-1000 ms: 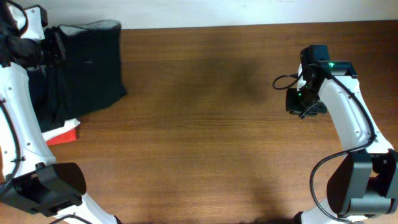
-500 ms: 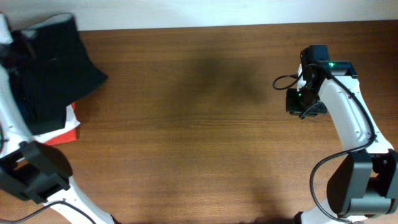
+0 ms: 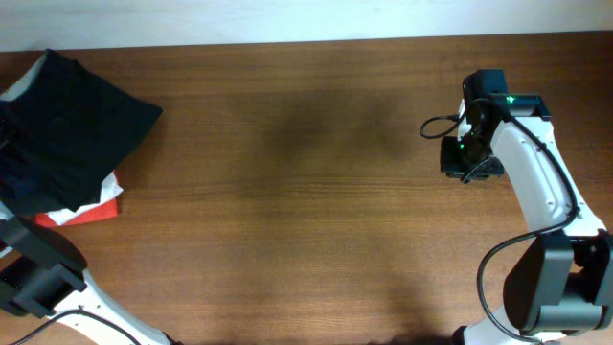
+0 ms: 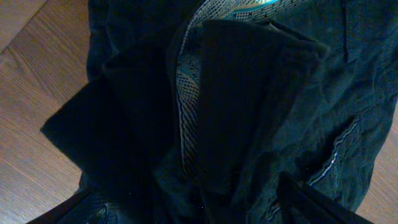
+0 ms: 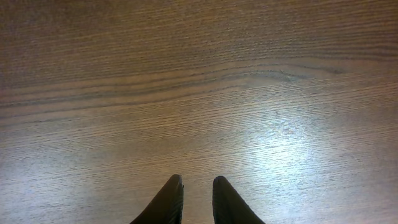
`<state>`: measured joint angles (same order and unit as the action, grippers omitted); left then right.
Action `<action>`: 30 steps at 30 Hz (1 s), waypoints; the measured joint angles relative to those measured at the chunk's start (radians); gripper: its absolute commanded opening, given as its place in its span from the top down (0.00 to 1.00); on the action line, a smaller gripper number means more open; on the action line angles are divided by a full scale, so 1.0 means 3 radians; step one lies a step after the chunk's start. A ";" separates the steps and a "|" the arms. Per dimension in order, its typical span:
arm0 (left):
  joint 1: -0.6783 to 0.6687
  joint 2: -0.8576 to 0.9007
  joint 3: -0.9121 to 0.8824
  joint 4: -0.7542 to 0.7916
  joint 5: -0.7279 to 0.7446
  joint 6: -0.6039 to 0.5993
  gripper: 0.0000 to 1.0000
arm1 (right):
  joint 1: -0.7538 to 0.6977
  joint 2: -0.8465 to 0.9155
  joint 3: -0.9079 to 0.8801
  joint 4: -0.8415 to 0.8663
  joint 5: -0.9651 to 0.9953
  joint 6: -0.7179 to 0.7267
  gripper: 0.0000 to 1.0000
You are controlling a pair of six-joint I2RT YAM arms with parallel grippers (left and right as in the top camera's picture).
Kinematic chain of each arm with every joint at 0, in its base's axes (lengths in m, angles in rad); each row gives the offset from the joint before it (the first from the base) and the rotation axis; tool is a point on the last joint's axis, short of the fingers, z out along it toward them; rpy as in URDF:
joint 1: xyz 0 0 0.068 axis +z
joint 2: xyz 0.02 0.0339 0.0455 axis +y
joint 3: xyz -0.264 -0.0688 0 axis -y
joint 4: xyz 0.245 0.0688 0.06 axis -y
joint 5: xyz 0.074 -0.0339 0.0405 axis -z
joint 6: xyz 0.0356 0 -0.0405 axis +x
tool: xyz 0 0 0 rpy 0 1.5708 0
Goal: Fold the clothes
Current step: 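Release the garment on the stack and open the left gripper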
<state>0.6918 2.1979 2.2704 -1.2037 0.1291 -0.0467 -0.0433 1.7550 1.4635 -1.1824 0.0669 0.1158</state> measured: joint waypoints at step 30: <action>0.0223 0.0664 0.0106 0.0097 0.0345 -0.0123 0.13 | 0.0000 0.0000 0.0000 -0.0025 -0.0053 0.0001 0.68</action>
<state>0.7586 2.3970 2.3020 -1.1748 0.2325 -0.0837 -0.0433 1.7550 1.4635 -1.1900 0.0509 0.1162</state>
